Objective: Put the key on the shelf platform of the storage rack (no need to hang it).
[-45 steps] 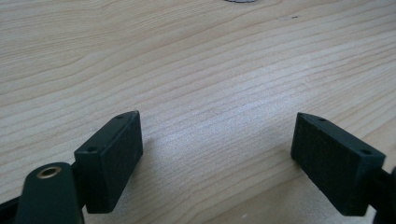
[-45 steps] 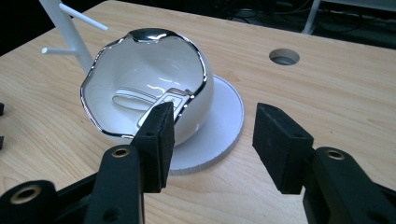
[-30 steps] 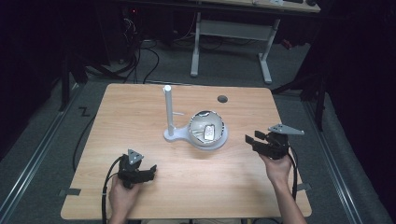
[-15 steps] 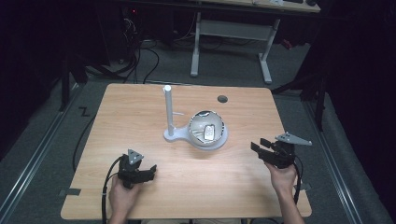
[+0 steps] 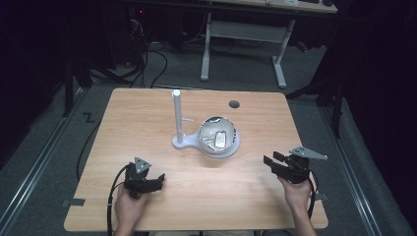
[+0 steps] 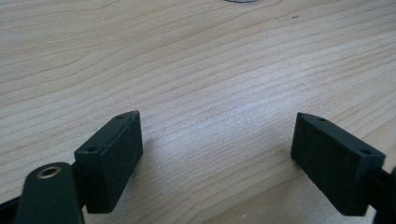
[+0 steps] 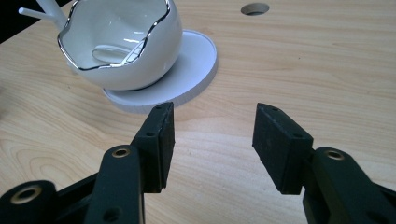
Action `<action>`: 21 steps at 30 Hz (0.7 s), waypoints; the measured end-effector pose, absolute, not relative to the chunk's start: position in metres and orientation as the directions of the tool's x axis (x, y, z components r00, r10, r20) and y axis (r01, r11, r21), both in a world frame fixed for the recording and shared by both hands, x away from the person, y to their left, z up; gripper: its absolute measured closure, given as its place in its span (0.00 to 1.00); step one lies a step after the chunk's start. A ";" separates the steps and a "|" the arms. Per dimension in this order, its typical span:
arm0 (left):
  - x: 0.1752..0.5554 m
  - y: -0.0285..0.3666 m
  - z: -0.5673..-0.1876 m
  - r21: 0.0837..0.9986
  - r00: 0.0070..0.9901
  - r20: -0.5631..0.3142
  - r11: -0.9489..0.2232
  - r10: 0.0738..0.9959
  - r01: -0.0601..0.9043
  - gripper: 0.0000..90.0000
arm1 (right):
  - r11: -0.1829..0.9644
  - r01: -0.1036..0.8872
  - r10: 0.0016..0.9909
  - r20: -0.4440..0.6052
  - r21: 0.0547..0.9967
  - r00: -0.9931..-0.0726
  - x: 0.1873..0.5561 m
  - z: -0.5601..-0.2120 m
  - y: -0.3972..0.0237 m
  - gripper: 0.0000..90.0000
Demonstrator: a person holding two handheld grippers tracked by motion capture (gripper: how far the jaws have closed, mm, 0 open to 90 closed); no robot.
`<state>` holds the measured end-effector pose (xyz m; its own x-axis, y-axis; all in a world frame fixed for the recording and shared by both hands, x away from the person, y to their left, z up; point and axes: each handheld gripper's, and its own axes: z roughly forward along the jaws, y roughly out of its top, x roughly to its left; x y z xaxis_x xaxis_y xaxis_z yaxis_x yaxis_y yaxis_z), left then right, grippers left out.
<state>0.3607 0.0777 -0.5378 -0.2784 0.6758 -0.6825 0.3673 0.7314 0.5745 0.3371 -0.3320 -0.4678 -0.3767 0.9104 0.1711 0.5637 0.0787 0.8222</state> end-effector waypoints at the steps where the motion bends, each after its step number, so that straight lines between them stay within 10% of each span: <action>1: 0.361 0.078 -0.538 0.574 -0.278 -0.683 0.731 0.676 0.367 0.19 | 0.077 0.568 0.910 0.175 0.819 -0.375 0.336 -0.469 -0.332 0.55; 21: 0.360 0.078 -0.538 0.574 -0.278 -0.683 0.732 0.676 0.368 0.19 | 0.072 0.592 0.894 0.212 0.802 -0.395 0.327 -0.493 -0.321 0.55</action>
